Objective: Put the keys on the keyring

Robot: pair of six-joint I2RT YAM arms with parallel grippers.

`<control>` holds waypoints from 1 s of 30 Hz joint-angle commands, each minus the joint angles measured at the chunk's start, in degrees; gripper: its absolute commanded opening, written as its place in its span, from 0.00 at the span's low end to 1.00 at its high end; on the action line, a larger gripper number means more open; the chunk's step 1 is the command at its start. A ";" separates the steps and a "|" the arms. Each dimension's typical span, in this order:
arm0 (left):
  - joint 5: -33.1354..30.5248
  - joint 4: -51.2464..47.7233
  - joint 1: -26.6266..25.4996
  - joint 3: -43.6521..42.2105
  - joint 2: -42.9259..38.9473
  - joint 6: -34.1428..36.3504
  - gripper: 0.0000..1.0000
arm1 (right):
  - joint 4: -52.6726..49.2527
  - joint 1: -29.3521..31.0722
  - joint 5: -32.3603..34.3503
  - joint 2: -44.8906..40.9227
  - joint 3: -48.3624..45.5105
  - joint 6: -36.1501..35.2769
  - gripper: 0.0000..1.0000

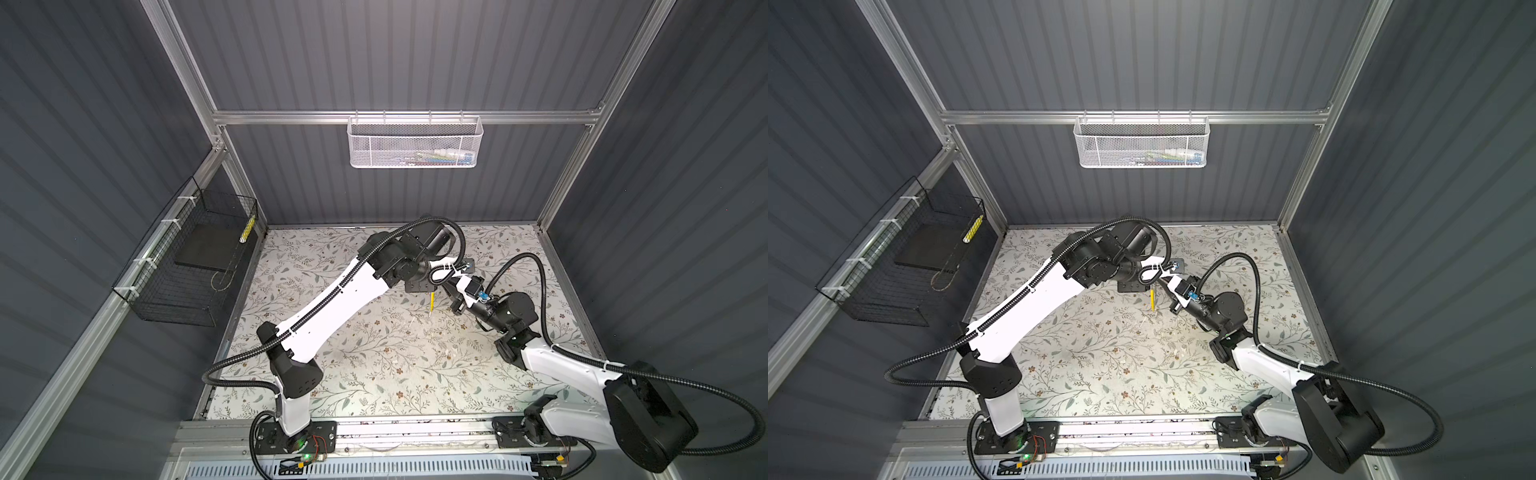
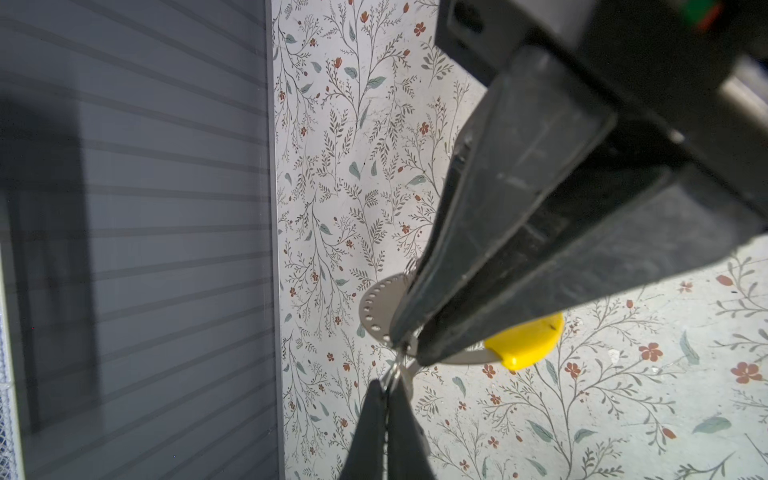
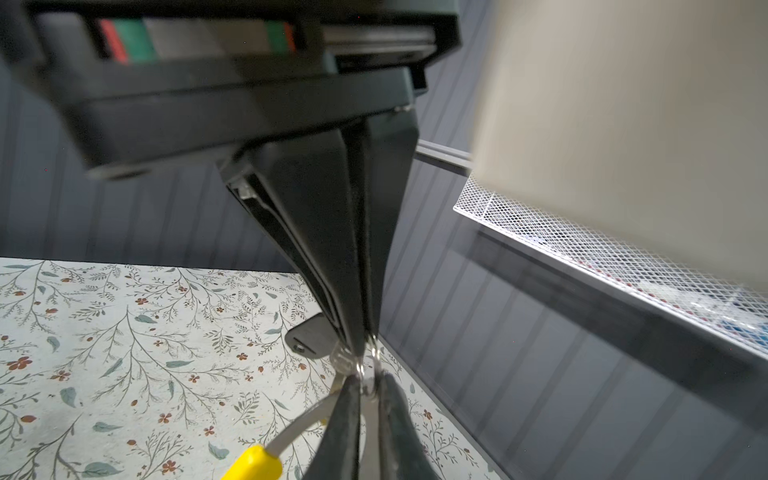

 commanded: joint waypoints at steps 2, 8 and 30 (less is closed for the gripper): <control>-0.32 -1.47 -1.47 1.91 0.75 1.06 0.00 | 4.84 -0.02 0.94 0.89 -0.24 3.70 0.07; 1.79 -0.32 -1.56 1.74 0.05 0.99 0.00 | 5.67 -0.05 0.44 1.87 0.13 5.63 0.02; 6.52 1.98 -1.61 -2.44 -3.78 2.13 0.00 | 6.14 -0.06 1.72 3.05 1.41 9.52 0.04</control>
